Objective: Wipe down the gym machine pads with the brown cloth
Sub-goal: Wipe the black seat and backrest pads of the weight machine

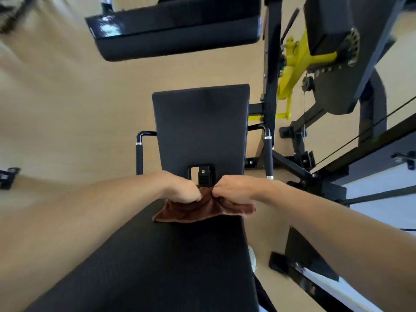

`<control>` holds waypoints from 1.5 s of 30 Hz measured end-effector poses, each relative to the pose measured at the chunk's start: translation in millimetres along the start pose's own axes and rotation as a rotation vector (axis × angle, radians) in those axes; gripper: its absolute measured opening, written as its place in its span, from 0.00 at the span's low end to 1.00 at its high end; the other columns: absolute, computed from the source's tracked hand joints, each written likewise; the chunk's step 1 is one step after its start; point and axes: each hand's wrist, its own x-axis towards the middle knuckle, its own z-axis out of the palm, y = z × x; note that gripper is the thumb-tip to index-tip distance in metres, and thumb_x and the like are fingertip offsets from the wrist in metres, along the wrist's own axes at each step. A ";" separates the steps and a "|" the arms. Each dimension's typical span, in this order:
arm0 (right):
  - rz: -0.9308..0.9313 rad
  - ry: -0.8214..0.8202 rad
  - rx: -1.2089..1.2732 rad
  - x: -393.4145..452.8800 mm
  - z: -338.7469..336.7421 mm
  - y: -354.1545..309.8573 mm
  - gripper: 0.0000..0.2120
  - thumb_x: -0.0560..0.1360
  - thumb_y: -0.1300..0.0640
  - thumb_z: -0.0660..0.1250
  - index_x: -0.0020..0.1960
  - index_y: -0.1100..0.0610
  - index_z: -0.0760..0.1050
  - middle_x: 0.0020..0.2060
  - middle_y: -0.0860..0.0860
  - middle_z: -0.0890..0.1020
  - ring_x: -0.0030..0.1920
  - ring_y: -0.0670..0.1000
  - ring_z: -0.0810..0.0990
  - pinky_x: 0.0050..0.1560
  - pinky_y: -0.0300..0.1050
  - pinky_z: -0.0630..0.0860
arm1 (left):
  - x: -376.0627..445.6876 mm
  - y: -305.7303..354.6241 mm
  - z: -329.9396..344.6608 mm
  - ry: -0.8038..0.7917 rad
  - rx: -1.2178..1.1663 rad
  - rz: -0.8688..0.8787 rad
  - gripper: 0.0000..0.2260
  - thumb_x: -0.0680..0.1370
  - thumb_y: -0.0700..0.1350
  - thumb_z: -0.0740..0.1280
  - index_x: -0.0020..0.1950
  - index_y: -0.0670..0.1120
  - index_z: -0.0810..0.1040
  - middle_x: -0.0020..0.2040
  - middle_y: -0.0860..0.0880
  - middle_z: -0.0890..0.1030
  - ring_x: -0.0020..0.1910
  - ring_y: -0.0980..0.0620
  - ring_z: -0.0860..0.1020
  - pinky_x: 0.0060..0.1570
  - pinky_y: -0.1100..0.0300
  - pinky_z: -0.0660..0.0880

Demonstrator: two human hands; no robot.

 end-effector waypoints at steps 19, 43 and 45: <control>0.119 -0.226 -0.394 7.5 107.0 -207.6 0.35 0.79 0.29 0.47 0.81 0.41 0.46 0.78 0.43 0.58 0.77 0.46 0.56 0.75 0.45 0.51 | -32.4 -265.8 46.6 -0.118 -0.659 0.412 0.27 0.73 0.69 0.62 0.66 0.56 0.75 0.66 0.46 0.78 0.59 0.47 0.78 0.65 0.53 0.71; 0.295 -0.162 -0.690 150.3 132.4 -220.4 0.29 0.83 0.50 0.57 0.81 0.59 0.56 0.80 0.57 0.55 0.79 0.58 0.54 0.72 0.45 0.54 | 62.1 -253.3 102.8 0.129 -1.426 0.342 0.15 0.83 0.42 0.59 0.68 0.43 0.76 0.61 0.45 0.81 0.57 0.47 0.80 0.52 0.53 0.76; 0.262 -0.146 -0.655 173.1 131.0 -206.6 0.28 0.83 0.54 0.58 0.81 0.57 0.56 0.81 0.53 0.54 0.80 0.56 0.51 0.76 0.46 0.50 | 81.2 -256.9 94.6 0.110 -1.446 0.374 0.18 0.84 0.42 0.57 0.73 0.42 0.71 0.66 0.42 0.78 0.62 0.45 0.77 0.58 0.56 0.73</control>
